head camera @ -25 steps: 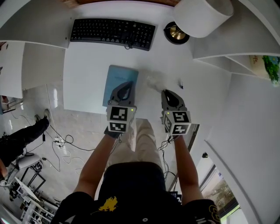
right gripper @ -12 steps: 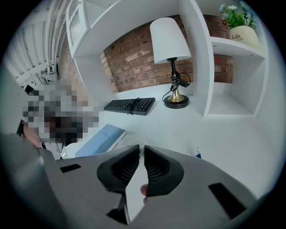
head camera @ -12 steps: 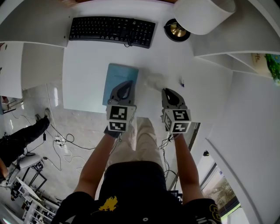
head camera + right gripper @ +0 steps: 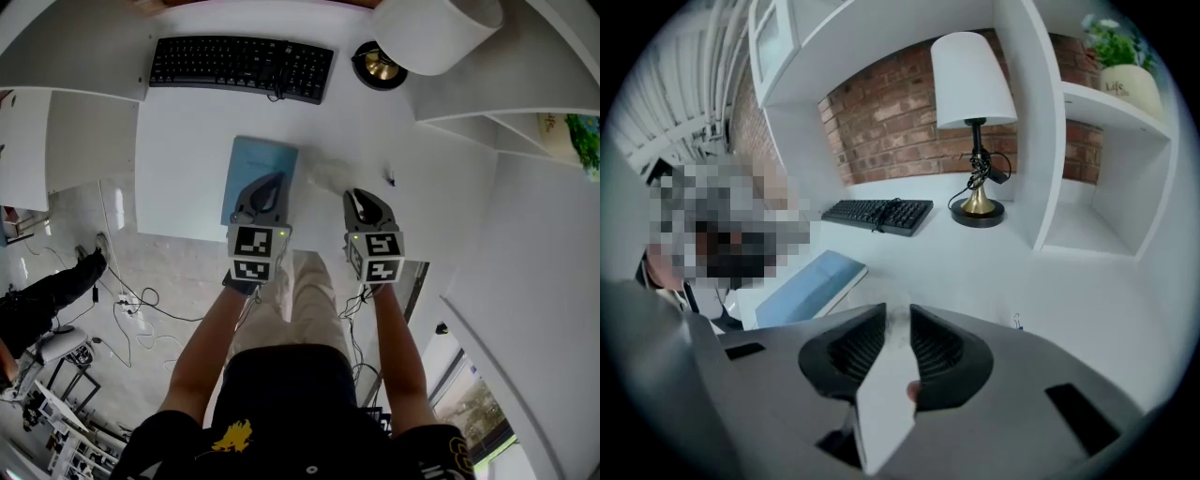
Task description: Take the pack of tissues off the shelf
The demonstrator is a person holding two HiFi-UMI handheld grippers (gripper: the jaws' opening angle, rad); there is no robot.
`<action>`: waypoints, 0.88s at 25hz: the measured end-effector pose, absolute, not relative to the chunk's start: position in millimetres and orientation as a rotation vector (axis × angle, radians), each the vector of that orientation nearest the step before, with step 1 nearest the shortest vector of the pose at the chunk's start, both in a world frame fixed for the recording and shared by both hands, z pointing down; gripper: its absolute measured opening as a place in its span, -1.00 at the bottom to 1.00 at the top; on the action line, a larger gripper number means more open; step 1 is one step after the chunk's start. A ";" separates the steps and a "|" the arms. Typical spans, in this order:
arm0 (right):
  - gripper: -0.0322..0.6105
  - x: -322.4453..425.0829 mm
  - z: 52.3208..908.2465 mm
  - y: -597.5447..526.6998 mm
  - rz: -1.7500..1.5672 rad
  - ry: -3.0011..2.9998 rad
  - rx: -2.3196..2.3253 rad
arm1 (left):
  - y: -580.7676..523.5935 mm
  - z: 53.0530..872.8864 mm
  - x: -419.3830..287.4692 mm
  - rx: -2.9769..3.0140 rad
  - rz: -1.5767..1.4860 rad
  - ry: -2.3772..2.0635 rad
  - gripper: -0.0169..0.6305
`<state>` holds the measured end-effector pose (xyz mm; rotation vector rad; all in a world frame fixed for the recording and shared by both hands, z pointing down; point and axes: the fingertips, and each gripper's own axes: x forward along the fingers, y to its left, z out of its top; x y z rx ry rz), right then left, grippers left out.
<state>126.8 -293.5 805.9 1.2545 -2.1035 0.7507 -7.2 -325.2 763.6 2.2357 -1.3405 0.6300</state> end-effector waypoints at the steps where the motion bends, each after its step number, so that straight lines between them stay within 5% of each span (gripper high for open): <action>1: -0.48 124.0 808.8 -291.8 0.735 -2.095 1.224 | -325.1 763.1 -7.6 2.236 0.629 -1.341 -0.90; 2: -0.16 120.9 811.2 -290.2 0.732 -2.093 1.196 | -324.6 762.8 -7.9 2.236 0.629 -1.341 -0.90; 3: -0.15 118.4 812.3 -288.6 0.739 -2.094 1.178 | -323.8 763.2 -8.2 2.235 0.627 -1.341 -0.89; 13: -0.27 112.3 798.3 -286.5 0.721 -2.085 1.200 | -320.0 749.0 -20.1 2.244 0.606 -1.352 -0.90; 22: -0.61 105.5 757.0 -288.8 0.633 -2.105 1.289 | -316.1 712.0 -32.1 2.285 0.534 -1.370 -0.90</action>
